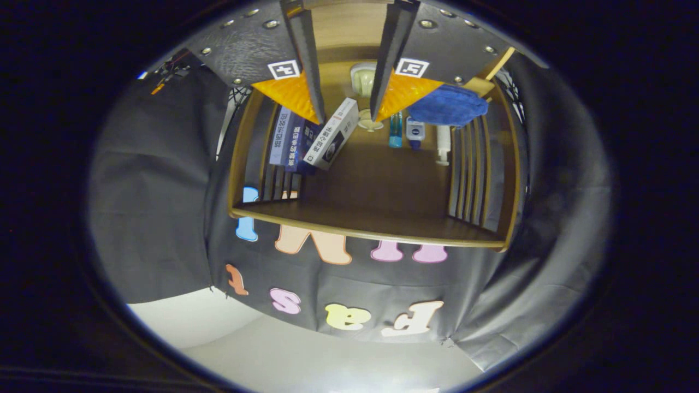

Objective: Pull open the drawer, take out the items inside it, and place them on the countertop above the cabinet.

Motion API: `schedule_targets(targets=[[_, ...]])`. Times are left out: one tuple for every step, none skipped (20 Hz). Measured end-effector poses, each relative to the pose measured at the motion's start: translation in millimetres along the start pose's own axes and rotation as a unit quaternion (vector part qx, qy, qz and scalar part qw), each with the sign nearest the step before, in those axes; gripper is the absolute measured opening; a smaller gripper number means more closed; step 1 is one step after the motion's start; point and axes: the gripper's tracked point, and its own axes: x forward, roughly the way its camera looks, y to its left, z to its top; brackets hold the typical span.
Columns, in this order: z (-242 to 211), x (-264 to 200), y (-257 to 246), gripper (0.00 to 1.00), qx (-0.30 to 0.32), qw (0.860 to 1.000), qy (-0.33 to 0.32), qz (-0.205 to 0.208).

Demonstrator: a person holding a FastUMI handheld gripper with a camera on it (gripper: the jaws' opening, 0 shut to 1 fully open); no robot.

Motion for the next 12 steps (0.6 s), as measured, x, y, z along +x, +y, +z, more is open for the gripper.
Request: schedule_targets(targets=[[-3.6,-9.7,3.4,0.49,0.002,1.000,-0.005,0.004],[-7.8,-18.1,7.8,0.49,0.004,1.000,-0.009,0.013],[-15.0,-26.8,12.6,0.49,0.007,1.000,-0.014,0.024],[-20.9,-35.3,16.3,0.49,0.010,0.999,-0.018,0.031],[-27.5,-43.6,17.0,0.49,0.010,0.999,-0.022,0.034],[-35.4,-50.5,16.5,0.49,0.012,0.999,-0.021,0.034],[-46.7,-57.6,14.4,0.50,0.015,0.999,-0.016,0.029],[-58.2,-64.8,12.1,0.50,0.019,0.999,-0.009,0.025],[-69.5,-73.1,12.3,0.50,0.023,0.999,-0.002,0.025],[-81.2,-81.8,12.1,0.50,0.027,0.999,0.003,0.024],[-91.5,-89.4,11.4,0.50,0.032,0.999,0.007,0.025],[-101.0,-96.4,11.8,0.50,0.039,0.999,0.011,0.027]])
